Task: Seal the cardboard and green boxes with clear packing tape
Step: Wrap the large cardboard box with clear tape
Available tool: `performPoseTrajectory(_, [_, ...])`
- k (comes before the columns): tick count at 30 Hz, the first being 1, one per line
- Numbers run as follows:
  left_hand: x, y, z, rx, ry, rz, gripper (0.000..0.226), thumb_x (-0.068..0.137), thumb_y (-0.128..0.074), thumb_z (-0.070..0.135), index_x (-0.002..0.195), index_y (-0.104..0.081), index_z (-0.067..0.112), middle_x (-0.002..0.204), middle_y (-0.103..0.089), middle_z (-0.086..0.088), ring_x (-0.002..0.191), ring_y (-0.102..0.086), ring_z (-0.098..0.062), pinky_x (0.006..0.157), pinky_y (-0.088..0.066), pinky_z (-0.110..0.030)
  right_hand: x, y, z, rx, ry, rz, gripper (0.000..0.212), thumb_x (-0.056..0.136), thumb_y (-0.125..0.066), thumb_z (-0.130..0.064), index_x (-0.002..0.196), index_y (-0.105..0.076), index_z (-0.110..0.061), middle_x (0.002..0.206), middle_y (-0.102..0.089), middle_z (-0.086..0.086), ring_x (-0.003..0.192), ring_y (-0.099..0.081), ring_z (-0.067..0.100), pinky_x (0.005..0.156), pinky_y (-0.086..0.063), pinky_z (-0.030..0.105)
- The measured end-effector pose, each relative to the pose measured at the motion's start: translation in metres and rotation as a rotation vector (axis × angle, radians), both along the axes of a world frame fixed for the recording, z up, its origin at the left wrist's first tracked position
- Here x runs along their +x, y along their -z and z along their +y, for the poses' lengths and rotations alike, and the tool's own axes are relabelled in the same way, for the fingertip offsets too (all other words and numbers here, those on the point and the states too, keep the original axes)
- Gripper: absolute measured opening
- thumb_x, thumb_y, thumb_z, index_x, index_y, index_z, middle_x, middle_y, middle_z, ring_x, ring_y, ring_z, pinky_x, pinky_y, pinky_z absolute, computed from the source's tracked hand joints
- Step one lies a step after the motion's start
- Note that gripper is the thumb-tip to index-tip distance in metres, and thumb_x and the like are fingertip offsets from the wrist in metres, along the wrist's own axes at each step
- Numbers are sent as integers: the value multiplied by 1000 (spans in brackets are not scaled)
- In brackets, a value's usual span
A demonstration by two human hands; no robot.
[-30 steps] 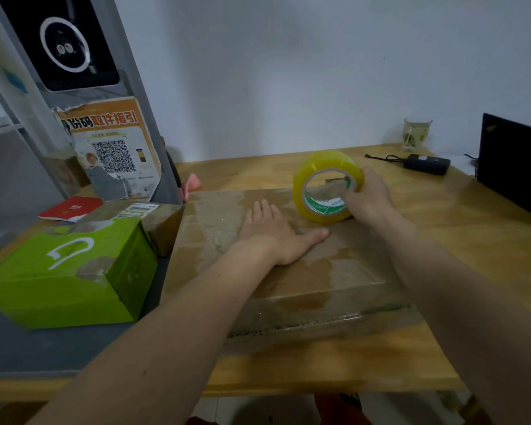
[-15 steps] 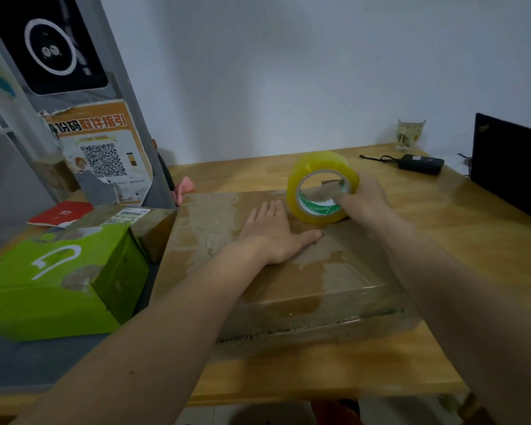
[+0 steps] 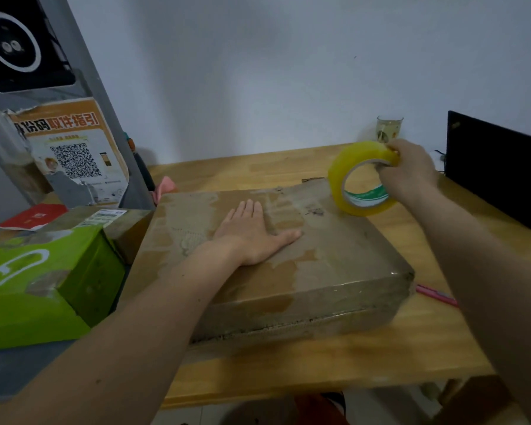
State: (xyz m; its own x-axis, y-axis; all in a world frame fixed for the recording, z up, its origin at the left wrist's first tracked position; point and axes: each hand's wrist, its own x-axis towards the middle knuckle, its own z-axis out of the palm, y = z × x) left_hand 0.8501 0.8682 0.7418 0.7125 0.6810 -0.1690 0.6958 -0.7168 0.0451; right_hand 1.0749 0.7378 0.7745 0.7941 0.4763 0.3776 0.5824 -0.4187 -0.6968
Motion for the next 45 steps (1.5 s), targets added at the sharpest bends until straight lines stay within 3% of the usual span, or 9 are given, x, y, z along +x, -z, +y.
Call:
performPoseTrajectory(5, [0, -2, 1, -8, 23, -14, 101, 77, -18, 87, 156, 8, 29, 164, 7, -8, 151, 7, -23, 122, 2, -39, -5, 25, 0, 321, -37, 479, 5, 90, -65, -14, 91, -61, -18, 86, -60, 3, 88, -60, 24, 77, -52, 42])
performPoseTrajectory(7, [-1, -3, 1, -18, 32, -23, 99, 75, -17, 88, 155, 10, 35, 164, 6, -8, 151, 7, -24, 122, 1, -40, -7, 26, -2, 339, -60, 553, 16, 93, -61, -10, 82, -60, -22, 82, -62, 2, 81, -62, 20, 79, -54, 43])
performPoseTrajectory(10, [-3, -4, 0, -34, 40, -32, 108, 63, -13, 91, 155, 6, 37, 165, 5, -6, 151, 6, -23, 121, 1, -41, 1, 12, -5, 180, -138, 338, 10, 94, -57, -6, 87, -61, -12, 79, -62, 5, 80, -62, 22, 73, -49, 35])
performPoseTrajectory(13, [-6, -5, 0, -28, 60, -34, 107, 63, -13, 90, 155, 3, 38, 165, 5, -4, 151, 5, -23, 120, 1, -40, 14, -4, -8, 43, -135, 168, 12, 91, -58, -5, 102, -60, 0, 97, -65, 20, 90, -60, 32, 77, -48, 39])
performPoseTrajectory(20, [-6, -4, -1, -22, 66, -6, 107, 62, -10, 90, 155, 4, 39, 165, 6, -4, 151, 7, -21, 120, 1, -39, 23, 0, -3, -96, -137, -14, 31, 95, -56, -9, 126, -53, -7, 112, -59, 17, 110, -53, 37, 76, -35, 31])
performPoseTrajectory(27, [-3, -6, -4, -29, 53, 28, 102, 69, -11, 88, 155, 3, 36, 164, 9, -5, 151, 9, -22, 120, 3, -38, 44, 16, -30, -208, -77, -40, 27, 92, -58, -8, 119, -54, -5, 109, -57, 17, 106, -53, 39, 79, -40, 38])
performPoseTrajectory(35, [31, -16, -23, -65, 47, 31, 133, 56, -11, 95, 156, 3, 9, 163, 9, -10, 151, 8, -26, 123, -1, -44, 42, 39, -33, -63, -87, 59, 24, 91, -60, -3, 115, -57, -3, 103, -58, 15, 97, -55, 33, 73, -37, 34])
performPoseTrajectory(39, [65, -9, -48, -70, 146, 78, 118, 75, -17, 90, 154, 9, 7, 163, 14, -9, 150, 13, -24, 122, 5, -41, 47, 41, -29, -60, -64, 30, 23, 93, -59, -6, 115, -57, -8, 100, -57, 11, 90, -52, 25, 70, -38, 34])
performPoseTrajectory(45, [97, -1, -81, -101, 320, -31, 110, 84, -29, 83, 154, 15, 9, 163, 18, -4, 150, 15, -19, 119, 5, -34, 48, 41, -20, -56, -26, 22, 20, 93, -57, -6, 111, -58, -14, 95, -54, 7, 89, -51, 25, 70, -39, 36])
